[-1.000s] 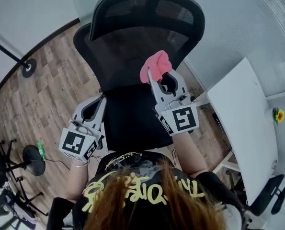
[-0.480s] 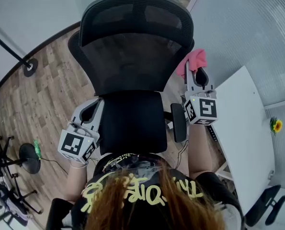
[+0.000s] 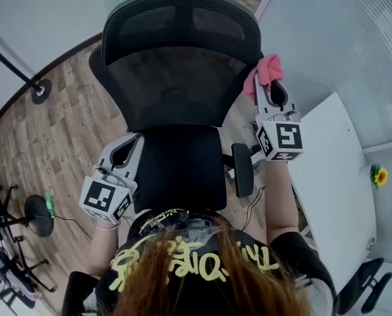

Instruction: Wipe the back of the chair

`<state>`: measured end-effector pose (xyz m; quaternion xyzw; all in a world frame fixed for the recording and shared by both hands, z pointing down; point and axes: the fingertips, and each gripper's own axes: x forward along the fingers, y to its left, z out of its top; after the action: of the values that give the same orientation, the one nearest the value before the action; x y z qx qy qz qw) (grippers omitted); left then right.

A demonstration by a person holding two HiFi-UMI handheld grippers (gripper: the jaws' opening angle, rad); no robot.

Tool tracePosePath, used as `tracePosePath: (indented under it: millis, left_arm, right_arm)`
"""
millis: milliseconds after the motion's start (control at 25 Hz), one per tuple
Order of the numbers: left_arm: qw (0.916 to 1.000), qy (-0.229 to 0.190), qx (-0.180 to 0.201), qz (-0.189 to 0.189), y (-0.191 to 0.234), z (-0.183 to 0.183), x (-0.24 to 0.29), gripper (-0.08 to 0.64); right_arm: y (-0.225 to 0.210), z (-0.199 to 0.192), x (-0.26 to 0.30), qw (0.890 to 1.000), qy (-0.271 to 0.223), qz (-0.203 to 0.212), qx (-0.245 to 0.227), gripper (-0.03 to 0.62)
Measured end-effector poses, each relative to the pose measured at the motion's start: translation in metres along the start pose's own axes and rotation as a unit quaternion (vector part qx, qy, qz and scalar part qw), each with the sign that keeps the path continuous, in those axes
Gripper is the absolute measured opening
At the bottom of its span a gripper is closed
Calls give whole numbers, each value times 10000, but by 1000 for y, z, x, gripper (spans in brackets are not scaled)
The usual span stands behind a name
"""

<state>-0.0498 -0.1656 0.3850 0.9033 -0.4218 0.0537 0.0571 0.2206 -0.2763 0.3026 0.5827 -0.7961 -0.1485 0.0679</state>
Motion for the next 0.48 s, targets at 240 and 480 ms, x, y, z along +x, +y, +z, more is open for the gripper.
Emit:
tracePosePath:
  millis: [240, 480]
  left_arm:
    - [10000, 28, -56, 45, 5, -6, 0, -9]
    - [9999, -5, -115, -86, 8, -5, 1, -9]
  right_arm:
    - [-4, 11, 4, 9999, -119, 83, -57, 74]
    - [-1, 45, 8, 9983, -277, 98, -497, 74]
